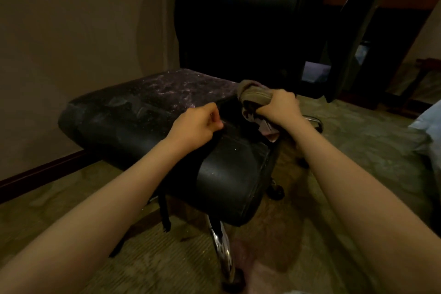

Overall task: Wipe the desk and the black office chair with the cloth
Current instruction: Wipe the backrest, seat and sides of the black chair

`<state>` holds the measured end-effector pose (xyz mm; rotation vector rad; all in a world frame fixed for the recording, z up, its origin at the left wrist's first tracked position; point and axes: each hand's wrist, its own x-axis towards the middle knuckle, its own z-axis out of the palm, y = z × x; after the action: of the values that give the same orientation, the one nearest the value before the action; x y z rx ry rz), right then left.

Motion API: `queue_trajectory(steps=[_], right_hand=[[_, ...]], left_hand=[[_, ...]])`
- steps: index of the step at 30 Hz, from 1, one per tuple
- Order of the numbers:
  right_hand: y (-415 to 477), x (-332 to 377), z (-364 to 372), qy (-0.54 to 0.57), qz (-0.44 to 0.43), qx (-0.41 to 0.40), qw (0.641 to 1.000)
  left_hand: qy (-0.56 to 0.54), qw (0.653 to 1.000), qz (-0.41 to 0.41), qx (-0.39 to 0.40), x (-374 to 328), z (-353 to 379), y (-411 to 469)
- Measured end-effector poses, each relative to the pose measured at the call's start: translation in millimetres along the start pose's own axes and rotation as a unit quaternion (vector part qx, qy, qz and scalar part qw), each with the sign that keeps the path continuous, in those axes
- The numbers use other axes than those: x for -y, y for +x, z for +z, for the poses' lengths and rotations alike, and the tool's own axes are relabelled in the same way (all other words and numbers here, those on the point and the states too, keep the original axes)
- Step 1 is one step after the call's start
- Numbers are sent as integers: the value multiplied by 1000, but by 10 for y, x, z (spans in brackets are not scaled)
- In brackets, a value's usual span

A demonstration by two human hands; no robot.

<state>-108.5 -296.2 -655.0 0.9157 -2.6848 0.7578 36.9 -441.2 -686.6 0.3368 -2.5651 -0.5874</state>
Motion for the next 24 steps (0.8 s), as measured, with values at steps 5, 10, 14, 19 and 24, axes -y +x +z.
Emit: queue_trajectory(steps=[5,10,14,19,24], right_hand=[[121,30,212,-107,-11,10,994],[60,42,192,-86,-1,16,996],[-280,282,144,-73,-78,47,993],[-840,684,40,-38,-184,100,977],[-913,845,49,-26,-197,111,974]], left_hand=[[-37,994,-84,53,208,-497,-231],[44,975,-79,202,452,-605,-559],[48,980,-62,182,460,-562,-529],[75,981,-60,169,477,-566,-539],[66,983,-55,162,463,-611,-576]])
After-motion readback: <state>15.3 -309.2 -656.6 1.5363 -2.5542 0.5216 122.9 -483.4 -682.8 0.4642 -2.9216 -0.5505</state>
